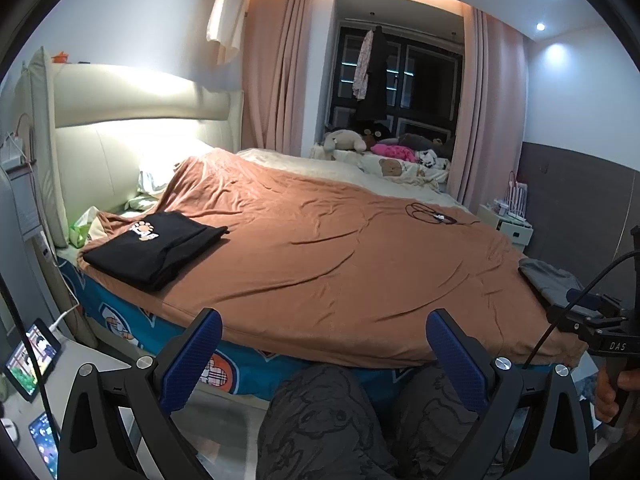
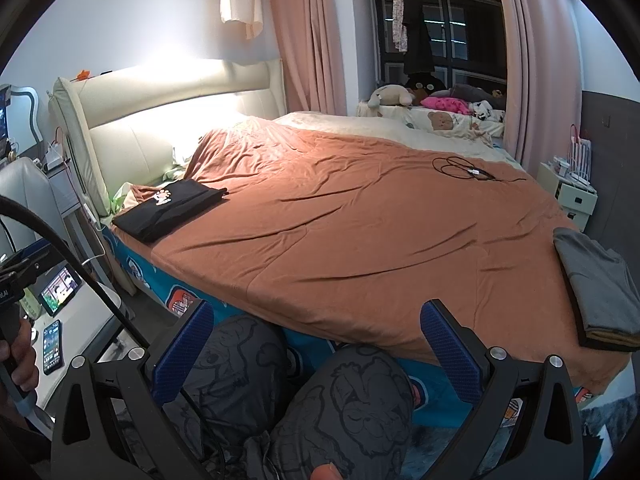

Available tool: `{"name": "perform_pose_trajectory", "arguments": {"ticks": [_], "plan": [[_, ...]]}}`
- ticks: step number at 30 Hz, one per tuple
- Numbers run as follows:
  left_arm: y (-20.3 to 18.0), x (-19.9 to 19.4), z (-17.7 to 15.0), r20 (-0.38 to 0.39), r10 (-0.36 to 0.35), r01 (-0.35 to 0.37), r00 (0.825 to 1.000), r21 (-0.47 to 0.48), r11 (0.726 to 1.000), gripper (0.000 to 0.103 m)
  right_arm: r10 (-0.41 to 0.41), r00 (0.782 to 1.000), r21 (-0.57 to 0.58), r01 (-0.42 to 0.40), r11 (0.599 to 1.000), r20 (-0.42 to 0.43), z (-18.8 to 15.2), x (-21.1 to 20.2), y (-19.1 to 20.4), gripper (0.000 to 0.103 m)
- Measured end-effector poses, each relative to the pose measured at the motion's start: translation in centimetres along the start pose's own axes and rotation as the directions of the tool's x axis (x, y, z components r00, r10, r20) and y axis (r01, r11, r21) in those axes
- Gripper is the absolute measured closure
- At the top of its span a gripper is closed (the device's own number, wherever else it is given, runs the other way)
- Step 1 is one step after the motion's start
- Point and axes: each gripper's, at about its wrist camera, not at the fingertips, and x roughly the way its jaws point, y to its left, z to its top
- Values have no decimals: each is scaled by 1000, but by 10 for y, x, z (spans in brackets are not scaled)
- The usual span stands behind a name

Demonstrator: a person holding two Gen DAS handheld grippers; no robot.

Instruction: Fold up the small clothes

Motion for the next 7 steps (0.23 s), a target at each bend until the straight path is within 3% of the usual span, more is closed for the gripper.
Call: {"name": "perform_pose_trajectory", "arguments": {"ticks": [7], "plan": [[-1,-1,-2,-1,-1,1,1000,2,1000,1,2,1000,2,-2,1000,-6,0,3,1,0]]}}
